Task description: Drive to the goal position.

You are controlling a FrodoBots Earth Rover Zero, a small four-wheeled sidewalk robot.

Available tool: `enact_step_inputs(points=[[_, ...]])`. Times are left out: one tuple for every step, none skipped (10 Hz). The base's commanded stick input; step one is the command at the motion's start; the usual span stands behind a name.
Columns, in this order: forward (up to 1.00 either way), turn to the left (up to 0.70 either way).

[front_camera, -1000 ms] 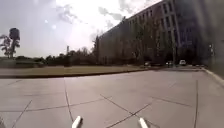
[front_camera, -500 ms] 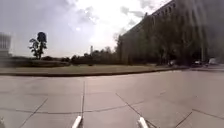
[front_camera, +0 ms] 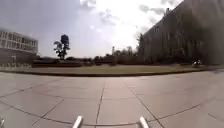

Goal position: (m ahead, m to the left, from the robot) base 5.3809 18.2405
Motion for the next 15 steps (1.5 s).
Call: enact_step_inputs(points=[[0.70, 0.35], [0.70, 0.35], [0.70, 0.35], [0.82, 0.34], [0.85, 0.34], [1.00, 0.40], [1.00, 0.40], [1.00, 0.40], [1.00, 0.40], [1.00, 0.40], [1.00, 0.40], [1.00, 0.40], [1.00, 0.40], [1.00, 0.40], [1.00, 0.40]])
